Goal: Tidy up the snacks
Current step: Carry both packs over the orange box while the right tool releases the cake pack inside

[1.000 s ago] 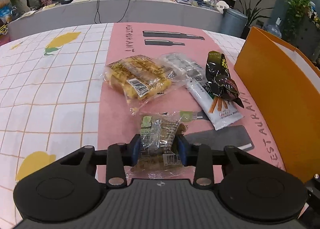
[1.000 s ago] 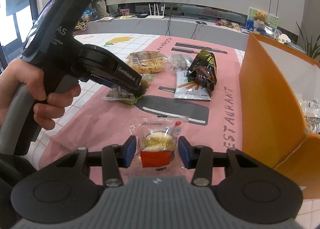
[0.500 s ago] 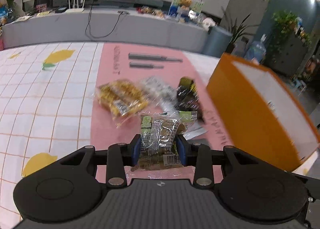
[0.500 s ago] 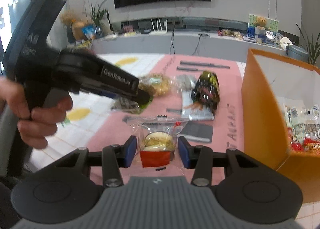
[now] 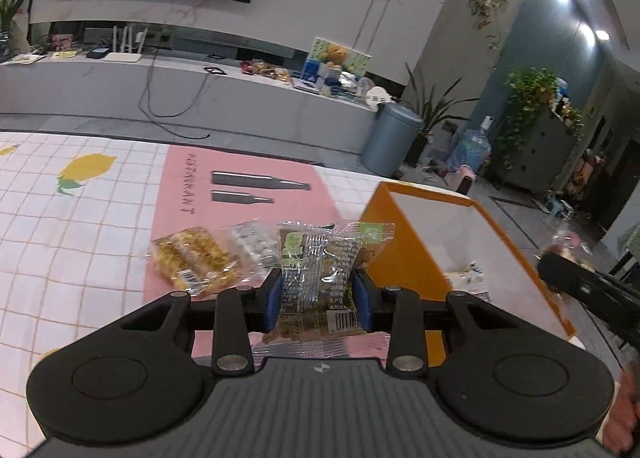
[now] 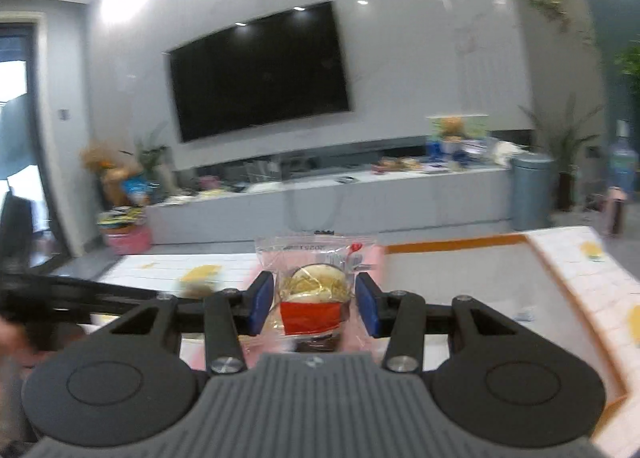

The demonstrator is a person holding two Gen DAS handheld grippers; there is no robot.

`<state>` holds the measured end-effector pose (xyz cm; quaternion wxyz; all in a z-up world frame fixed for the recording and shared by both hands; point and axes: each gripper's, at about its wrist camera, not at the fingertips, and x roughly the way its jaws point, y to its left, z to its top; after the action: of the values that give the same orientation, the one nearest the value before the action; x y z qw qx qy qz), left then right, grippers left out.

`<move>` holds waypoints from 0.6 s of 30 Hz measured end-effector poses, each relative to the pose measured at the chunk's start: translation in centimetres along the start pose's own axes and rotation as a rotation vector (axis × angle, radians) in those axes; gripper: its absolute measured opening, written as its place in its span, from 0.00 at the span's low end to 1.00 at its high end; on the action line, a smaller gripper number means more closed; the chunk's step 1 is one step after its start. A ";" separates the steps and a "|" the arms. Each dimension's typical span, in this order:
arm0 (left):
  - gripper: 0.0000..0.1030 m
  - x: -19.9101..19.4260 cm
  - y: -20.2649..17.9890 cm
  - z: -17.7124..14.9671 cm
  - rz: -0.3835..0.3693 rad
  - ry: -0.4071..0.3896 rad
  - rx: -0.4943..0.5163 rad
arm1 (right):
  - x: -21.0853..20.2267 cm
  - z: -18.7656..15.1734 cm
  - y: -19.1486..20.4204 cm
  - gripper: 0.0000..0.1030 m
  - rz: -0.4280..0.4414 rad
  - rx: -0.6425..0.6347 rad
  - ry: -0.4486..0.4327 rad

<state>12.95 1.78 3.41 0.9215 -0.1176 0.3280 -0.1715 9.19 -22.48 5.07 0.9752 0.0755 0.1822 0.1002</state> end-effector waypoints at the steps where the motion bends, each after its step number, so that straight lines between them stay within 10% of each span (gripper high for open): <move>1: 0.40 0.1 -0.3 0.1 -0.011 0.000 0.002 | 0.5 0.1 -1.0 0.43 -0.014 0.012 0.033; 18: 0.40 1.9 -1.9 -0.3 -0.091 0.042 0.009 | 9.4 0.0 -8.1 0.43 -0.158 0.094 0.392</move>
<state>13.64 -0.73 2.75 0.9063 -0.1248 0.3407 -0.2169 19.19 -28.19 0.41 0.9215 0.0854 0.3779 0.0278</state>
